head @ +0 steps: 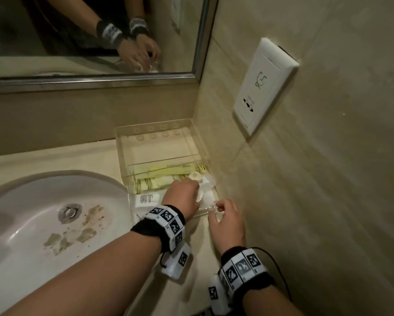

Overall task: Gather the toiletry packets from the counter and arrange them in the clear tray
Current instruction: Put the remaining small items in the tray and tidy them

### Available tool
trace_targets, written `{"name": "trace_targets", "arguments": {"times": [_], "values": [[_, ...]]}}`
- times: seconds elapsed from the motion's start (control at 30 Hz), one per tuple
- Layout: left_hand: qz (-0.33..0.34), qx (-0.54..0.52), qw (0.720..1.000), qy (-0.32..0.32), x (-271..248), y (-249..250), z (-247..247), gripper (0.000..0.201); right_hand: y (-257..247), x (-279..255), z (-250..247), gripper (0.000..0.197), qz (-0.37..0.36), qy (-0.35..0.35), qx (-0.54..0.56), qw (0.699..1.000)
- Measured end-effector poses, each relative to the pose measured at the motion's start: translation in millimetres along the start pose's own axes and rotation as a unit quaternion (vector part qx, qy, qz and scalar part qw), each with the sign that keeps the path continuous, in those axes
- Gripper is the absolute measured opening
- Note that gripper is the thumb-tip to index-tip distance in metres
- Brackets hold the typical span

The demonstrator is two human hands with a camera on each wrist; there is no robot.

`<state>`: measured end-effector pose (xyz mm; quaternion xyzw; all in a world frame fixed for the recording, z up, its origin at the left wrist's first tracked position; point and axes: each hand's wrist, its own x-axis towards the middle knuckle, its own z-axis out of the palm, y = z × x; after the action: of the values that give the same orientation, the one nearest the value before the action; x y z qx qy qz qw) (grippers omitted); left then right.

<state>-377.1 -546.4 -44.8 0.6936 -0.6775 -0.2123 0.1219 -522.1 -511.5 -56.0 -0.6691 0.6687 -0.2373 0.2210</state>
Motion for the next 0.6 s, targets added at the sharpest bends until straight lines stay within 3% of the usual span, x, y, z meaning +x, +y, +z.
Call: {"name": "trace_targets", "arguments": {"times": [0.27, 0.6], "values": [[0.016, 0.059, 0.998, -0.029, 24, 22, 22, 0.016, 10, -9, 1, 0.015, 0.037, -0.013, 0.009, 0.999], [0.041, 0.085, 0.992, -0.079, 39, 16, 27, 0.019, 12, -6, -1, 0.014, 0.018, -0.019, 0.003, 1.000]]}}
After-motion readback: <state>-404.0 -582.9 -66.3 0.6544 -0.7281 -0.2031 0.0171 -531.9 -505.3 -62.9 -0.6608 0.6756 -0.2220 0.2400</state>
